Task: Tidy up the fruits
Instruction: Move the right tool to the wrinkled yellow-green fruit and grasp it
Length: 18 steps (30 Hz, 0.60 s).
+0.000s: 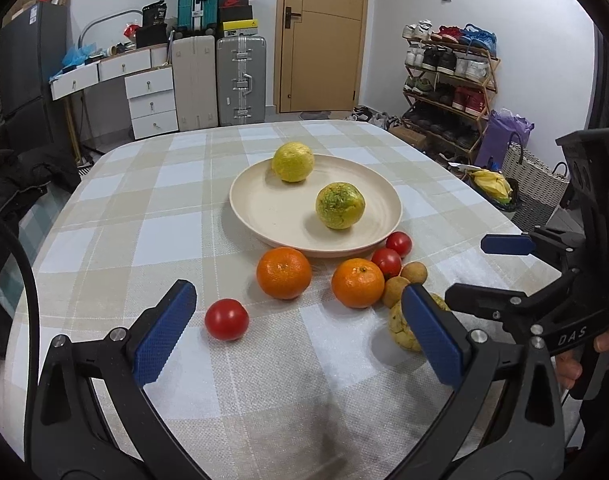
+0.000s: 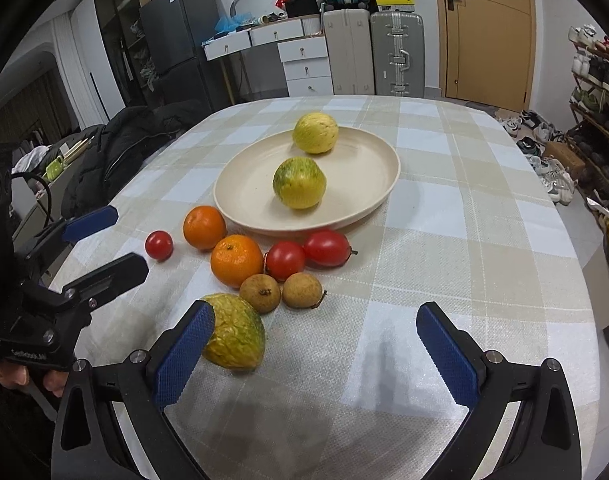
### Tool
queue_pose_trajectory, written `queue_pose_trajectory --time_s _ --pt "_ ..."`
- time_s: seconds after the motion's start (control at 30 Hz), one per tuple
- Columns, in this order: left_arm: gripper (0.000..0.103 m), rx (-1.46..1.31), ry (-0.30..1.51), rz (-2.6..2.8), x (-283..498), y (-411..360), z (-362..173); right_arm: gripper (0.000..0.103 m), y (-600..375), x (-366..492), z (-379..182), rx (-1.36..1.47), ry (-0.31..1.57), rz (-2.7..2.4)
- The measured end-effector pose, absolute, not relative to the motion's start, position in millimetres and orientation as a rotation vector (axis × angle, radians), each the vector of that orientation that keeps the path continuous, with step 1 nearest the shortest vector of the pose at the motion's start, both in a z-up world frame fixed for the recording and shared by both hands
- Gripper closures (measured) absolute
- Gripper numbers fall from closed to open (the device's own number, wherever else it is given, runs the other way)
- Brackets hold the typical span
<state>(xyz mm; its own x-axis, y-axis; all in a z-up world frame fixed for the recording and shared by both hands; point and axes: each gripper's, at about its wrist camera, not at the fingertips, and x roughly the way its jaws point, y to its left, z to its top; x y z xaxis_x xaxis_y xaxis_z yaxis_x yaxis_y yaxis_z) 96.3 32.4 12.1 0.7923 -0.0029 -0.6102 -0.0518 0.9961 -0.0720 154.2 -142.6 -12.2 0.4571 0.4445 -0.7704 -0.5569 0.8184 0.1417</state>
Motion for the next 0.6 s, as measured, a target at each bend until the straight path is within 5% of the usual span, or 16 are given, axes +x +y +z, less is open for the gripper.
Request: queue_pose_trajectory --time_s 0.6 --pt "0.0 -0.099 0.699 0.038 102.9 38.3 2.1 0.0 -118.2 143.4 -31.6 -0.163 0.987 0.701"
